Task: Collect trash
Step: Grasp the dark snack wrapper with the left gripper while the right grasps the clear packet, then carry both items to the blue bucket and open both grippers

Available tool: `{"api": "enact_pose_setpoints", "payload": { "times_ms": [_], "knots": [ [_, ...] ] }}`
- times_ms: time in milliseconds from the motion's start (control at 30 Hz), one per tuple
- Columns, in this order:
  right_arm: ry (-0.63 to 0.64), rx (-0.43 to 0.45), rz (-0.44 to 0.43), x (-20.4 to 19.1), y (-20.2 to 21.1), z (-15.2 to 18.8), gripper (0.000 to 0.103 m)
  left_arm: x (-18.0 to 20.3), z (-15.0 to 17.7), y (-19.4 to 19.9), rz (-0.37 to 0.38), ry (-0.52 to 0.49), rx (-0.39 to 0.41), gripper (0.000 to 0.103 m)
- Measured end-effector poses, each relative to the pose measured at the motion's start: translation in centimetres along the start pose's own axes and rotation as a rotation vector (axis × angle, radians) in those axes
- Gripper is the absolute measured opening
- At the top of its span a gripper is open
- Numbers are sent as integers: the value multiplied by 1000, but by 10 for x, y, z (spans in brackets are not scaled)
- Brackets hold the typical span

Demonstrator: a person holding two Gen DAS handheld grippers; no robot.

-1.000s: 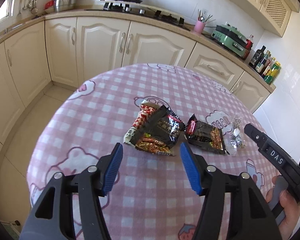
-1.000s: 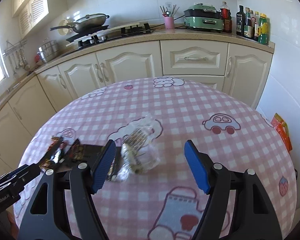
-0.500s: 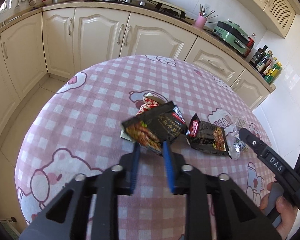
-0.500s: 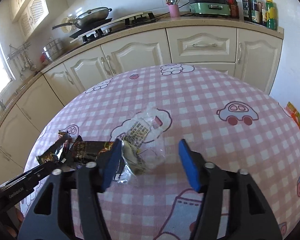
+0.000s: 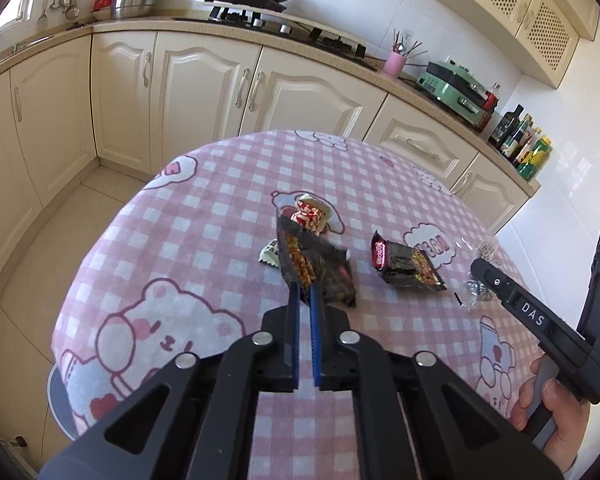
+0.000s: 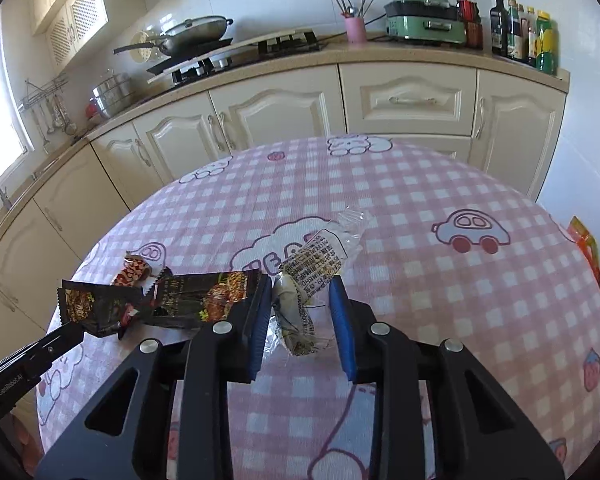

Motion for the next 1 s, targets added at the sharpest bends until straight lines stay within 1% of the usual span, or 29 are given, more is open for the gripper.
{"api": "enact_pose_setpoints", "payload": {
  "times_ms": [167, 233, 300, 367, 500, 800, 1000],
  "knots": [
    [13, 46, -38, -18, 29, 6, 27, -8, 7, 30, 22, 14, 43, 3],
    [18, 51, -58, -26, 38, 9, 27, -9, 13, 43, 29, 11, 55, 3],
    [24, 47, -94, -38, 45, 14, 27, -11, 19, 53, 33, 13, 65, 3],
    [44, 41, -107, -52, 50, 19, 27, -16, 26, 65, 40, 18, 73, 3],
    [83, 13, -168, -87, 52, 30, 27, -31, 38, 86, 32, 40, 83, 3],
    [194, -56, -309, -186, 47, 61, 27, -97, 58, 128, -19, 124, 114, 3],
    [269, -129, -406, -259, 30, 89, 27, -164, 75, 151, -75, 209, 128, 3]
  ]
}}
Point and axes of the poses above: each gripper's, at about its wrist camera, not at the fingertips, and y roughly against the way its jaws point, x to its right, z to its underside, the point moved 3 cm from there along -y, roughly the way its jaws point, and after that the axes turned 12 degrees about -z, right-handed, at the moved point
